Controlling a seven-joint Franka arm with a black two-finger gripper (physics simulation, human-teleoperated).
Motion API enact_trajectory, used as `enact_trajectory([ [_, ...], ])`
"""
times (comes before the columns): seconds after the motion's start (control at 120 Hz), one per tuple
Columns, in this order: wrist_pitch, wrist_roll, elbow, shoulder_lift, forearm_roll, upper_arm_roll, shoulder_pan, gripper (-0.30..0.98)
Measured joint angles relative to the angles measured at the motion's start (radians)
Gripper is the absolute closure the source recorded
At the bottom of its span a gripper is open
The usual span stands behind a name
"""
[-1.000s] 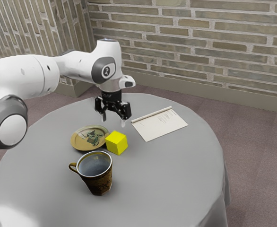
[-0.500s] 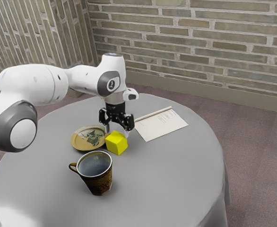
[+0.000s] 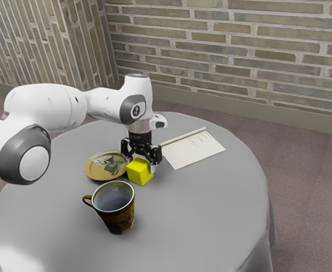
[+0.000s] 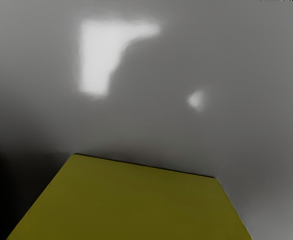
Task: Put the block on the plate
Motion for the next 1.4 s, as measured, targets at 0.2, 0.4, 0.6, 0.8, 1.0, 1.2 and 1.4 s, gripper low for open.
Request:
enact_trajectory([
  [0.2,0.004,-0.001,0.0,0.014,-0.011,0.003,0.0,0.12],
  [0.4,0.005,-0.004,0.0,0.016,-0.014,0.004,0.0,0.23],
  [0.6,0.003,-0.007,0.021,0.007,-0.013,0.007,0.0,0.28],
  [0.8,-0.003,-0.01,0.061,0.005,-0.014,-0.003,-0.002,0.28],
  [1.0,-0.018,-0.011,0.03,-0.051,-0.014,0.015,-0.003,0.27],
  [1.2,-0.03,-0.011,-0.004,-0.077,-0.01,0.037,0.019,0.28],
  [1.4,-0.035,-0.009,0.006,-0.079,-0.003,0.038,0.066,0.29],
])
